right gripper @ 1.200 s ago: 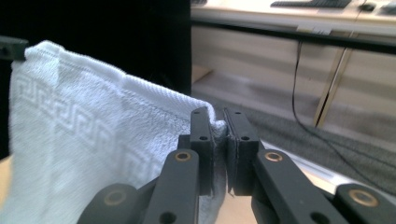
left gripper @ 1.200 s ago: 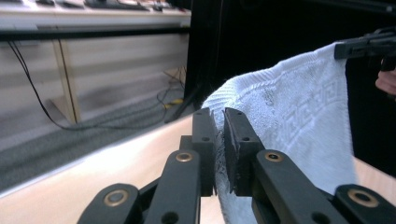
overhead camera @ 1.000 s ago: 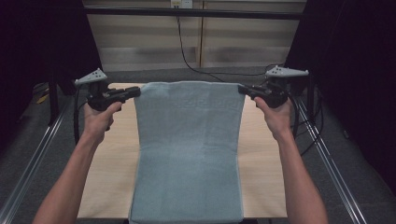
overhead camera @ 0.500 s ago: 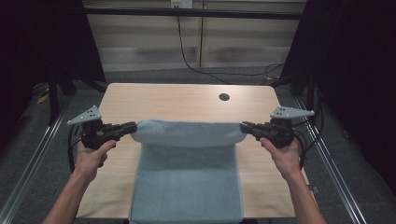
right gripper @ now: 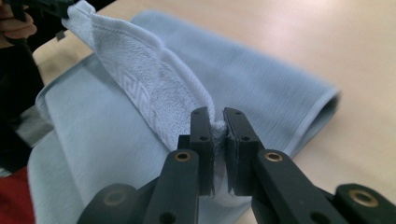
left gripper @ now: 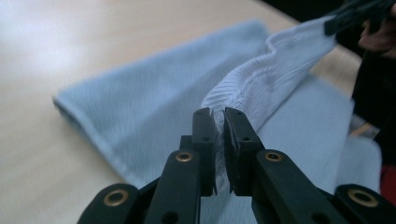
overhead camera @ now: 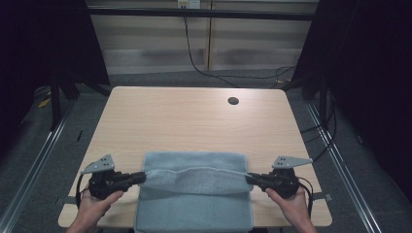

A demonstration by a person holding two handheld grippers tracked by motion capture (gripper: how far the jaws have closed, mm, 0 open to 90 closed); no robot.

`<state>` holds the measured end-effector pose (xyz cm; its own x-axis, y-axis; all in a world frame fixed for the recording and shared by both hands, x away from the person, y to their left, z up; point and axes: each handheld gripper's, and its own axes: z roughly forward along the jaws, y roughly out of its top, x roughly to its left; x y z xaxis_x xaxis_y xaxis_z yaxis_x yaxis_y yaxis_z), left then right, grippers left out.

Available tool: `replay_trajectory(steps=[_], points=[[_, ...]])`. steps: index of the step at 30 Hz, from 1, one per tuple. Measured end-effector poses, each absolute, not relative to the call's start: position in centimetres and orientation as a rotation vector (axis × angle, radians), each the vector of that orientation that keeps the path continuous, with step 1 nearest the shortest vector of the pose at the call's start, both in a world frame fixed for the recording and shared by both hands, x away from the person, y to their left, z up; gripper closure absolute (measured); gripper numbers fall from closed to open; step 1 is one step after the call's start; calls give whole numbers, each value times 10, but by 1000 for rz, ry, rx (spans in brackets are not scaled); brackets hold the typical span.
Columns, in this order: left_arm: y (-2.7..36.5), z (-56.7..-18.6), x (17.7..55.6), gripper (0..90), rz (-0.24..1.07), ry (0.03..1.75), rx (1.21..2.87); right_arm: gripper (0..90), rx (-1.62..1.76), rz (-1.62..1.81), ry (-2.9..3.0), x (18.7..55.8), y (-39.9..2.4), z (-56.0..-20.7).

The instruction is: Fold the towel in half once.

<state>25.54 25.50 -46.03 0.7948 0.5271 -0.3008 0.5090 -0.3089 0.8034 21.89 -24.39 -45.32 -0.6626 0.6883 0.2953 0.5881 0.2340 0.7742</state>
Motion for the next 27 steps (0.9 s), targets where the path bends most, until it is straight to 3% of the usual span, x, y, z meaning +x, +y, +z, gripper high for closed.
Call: replay_trajectory(steps=[5,8,27], points=[[246,-487,252,834,-36,810,2045,832,1274,1354,2467,213,-234,-477],[237,-494,257,834,11,801,2129,833,1290,1249,2535,218,-225,-493],[218,-504,353,838,111,913,2073,836,1386,1128,2410,299,-230,-499]])
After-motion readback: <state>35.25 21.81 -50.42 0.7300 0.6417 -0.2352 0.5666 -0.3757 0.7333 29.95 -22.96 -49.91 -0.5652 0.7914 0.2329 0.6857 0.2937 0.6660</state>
